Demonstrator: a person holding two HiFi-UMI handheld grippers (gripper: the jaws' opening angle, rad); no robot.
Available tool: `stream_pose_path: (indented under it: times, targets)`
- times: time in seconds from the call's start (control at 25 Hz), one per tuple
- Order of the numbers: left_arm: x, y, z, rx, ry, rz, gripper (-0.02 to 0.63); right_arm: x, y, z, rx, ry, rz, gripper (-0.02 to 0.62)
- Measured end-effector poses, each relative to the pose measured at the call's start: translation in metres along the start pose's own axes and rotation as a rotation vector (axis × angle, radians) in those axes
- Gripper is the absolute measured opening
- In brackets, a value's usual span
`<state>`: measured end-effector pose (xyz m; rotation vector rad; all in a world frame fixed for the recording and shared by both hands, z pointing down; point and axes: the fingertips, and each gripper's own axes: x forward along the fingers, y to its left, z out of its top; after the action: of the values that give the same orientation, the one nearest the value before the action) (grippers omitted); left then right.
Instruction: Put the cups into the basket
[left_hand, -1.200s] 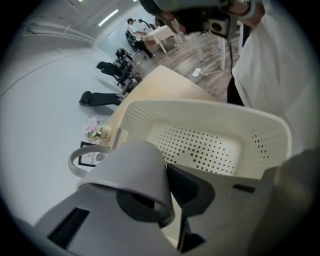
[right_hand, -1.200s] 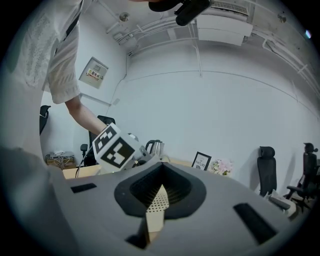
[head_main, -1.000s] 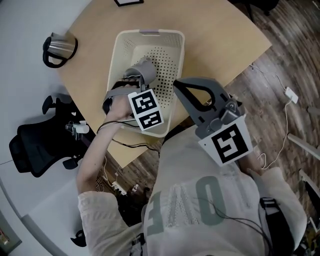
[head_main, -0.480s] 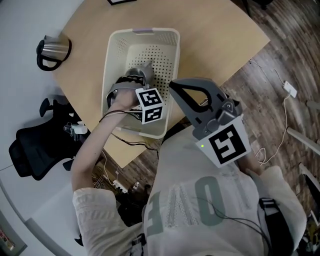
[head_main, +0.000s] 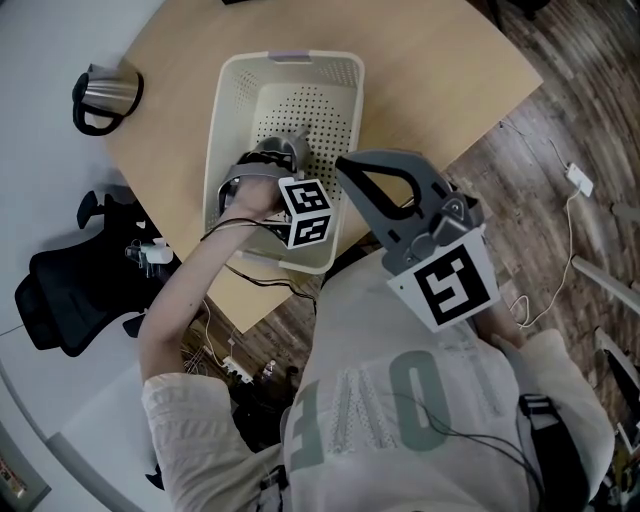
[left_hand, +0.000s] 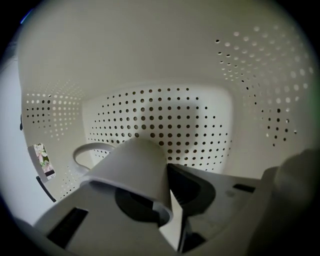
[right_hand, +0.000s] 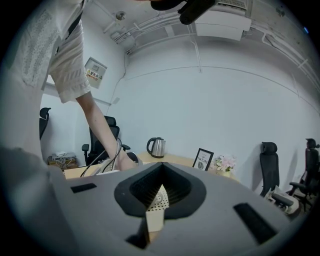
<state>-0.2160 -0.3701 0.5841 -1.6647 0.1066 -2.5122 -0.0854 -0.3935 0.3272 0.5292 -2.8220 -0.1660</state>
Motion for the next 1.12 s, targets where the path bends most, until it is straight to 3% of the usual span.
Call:
stream_pose_path:
  times: [0.16, 0.64, 0.84, 1.04, 1.12]
  targets:
    - [-0.008, 0.004, -0.004, -0.064, -0.012, 0.024, 0.091, -0.001, 0.004, 0.002, -0.004, -0.014, 0.018, -0.005]
    - [-0.074, 0.019, -0.043, -0.195, -0.02, 0.157, 0.087, -0.004, 0.013, 0.017, -0.057, -0.044, 0.035, -0.005]
    - [-0.12, 0.036, -0.066, -0.428, -0.153, 0.209, 0.082, -0.007, 0.009, 0.027, -0.092, -0.061, 0.02, -0.005]
    - [-0.177, 0.058, -0.086, -0.663, -0.306, 0.369, 0.034, -0.006, 0.008, 0.041, -0.129, -0.084, 0.011, -0.005]
    - [-0.202, 0.069, -0.094, -0.802, -0.396, 0.463, 0.023, -0.004, 0.004, 0.049, -0.154, -0.094, 0.001, -0.005]
